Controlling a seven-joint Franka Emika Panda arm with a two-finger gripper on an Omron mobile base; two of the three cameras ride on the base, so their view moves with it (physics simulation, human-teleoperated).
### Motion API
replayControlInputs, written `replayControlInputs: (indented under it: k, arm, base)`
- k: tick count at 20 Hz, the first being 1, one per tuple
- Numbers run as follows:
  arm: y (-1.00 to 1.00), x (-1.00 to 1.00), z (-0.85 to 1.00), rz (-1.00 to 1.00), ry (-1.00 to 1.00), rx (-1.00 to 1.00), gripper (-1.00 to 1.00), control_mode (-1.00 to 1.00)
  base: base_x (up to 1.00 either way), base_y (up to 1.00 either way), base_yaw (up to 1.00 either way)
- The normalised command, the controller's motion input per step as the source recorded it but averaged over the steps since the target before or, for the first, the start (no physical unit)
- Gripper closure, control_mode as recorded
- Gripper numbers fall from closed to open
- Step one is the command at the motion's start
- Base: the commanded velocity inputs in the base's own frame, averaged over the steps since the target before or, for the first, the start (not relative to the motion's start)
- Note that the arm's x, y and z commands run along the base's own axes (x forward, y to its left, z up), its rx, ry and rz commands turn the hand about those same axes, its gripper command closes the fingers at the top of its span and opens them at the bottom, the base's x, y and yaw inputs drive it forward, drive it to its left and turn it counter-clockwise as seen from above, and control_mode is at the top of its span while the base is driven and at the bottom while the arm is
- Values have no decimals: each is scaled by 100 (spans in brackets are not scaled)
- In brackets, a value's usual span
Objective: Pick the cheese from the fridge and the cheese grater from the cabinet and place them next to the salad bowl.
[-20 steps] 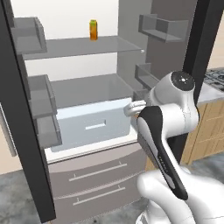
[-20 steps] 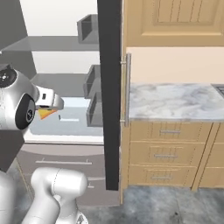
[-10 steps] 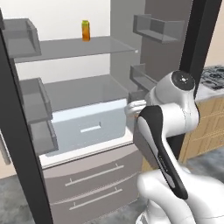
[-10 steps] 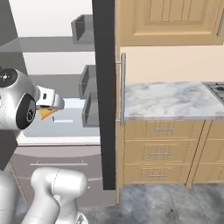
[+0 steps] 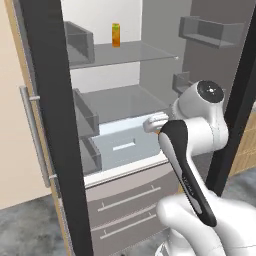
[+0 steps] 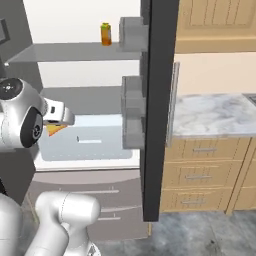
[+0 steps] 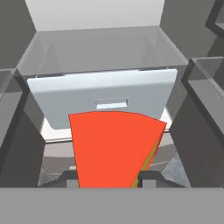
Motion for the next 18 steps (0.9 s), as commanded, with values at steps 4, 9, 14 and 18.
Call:
replayControlInputs:
  k: [4, 9, 14, 18]
  arm:
    - [0, 0, 0, 0, 0, 0, 100, 100]
    - [0, 0, 0, 0, 0, 0, 100, 100]
    - [0, 0, 0, 0, 0, 0, 100, 100]
    - [0, 0, 0, 0, 0, 0, 100, 100]
  base:
    - [-34, 30, -2]
    - [-63, -5, -10]
    - [-59, 0, -33]
    - [-60, 15, -44]
